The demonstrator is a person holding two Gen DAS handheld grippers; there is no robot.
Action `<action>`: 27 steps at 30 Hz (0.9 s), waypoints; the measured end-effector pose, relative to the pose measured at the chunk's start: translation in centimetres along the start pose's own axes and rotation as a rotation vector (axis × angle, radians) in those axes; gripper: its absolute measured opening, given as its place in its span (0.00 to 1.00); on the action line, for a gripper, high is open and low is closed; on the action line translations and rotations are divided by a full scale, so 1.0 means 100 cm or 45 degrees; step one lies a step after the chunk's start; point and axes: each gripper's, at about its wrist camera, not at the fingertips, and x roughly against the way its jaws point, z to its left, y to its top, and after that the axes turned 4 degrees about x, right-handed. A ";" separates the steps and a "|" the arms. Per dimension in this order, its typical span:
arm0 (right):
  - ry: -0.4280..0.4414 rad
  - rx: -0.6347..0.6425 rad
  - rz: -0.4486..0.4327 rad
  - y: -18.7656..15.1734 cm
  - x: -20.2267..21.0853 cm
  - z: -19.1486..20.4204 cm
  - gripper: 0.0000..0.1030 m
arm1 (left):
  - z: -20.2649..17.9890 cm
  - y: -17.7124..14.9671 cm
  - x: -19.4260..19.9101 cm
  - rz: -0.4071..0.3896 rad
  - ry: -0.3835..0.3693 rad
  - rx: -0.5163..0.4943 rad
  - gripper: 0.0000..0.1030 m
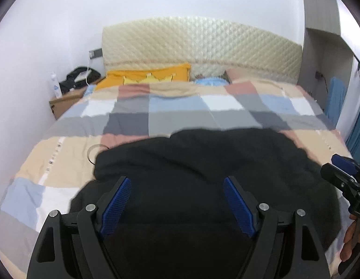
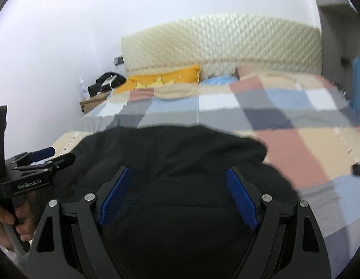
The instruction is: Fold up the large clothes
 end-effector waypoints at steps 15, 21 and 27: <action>-0.090 0.043 -0.415 0.050 0.239 0.020 0.98 | -0.029 0.030 0.221 -0.262 0.091 -0.051 0.79; -0.063 0.063 -0.444 0.044 0.297 0.034 0.99 | -0.037 0.016 0.295 -0.371 0.099 -0.012 0.82; -0.032 0.034 -0.498 0.025 0.339 0.044 1.00 | -0.041 -0.007 0.343 -0.422 0.045 0.031 0.85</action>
